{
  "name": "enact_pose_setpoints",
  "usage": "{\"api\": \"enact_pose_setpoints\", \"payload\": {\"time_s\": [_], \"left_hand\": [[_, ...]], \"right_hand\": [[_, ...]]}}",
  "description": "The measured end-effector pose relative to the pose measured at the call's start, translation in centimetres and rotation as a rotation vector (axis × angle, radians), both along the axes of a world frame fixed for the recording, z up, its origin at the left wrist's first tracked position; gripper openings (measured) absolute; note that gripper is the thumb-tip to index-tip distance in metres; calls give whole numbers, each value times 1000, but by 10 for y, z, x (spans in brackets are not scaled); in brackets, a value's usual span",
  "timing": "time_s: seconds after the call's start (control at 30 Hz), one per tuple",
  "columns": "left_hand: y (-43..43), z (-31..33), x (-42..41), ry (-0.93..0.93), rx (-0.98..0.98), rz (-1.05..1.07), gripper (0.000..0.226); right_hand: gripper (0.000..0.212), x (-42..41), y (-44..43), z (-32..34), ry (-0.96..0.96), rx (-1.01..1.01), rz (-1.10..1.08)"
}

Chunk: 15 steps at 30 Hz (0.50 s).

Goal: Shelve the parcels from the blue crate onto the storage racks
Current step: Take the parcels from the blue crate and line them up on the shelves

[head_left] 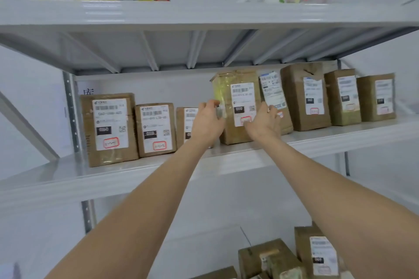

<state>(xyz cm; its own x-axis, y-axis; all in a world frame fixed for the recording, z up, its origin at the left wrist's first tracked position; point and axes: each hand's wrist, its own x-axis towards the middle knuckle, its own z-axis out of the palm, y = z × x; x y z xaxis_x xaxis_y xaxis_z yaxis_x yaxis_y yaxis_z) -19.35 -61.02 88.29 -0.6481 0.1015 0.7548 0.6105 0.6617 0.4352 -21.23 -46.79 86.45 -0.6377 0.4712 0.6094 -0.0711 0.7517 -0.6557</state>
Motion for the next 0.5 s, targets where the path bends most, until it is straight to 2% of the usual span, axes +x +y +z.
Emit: {"api": "enact_pose_setpoints", "payload": {"time_s": [0.23,0.3,0.5], "left_hand": [[82,-15,-19,-79,77,141,67],[91,-20,-23,-87,89,180,69],[98,-12,-42,-130,135,281,72]], "right_hand": [[86,-25,112,-7,-62,-145,-4],[91,-34,124,-7,-106,-150,53],[100,-65,138,4,-49,-230,237]]}}
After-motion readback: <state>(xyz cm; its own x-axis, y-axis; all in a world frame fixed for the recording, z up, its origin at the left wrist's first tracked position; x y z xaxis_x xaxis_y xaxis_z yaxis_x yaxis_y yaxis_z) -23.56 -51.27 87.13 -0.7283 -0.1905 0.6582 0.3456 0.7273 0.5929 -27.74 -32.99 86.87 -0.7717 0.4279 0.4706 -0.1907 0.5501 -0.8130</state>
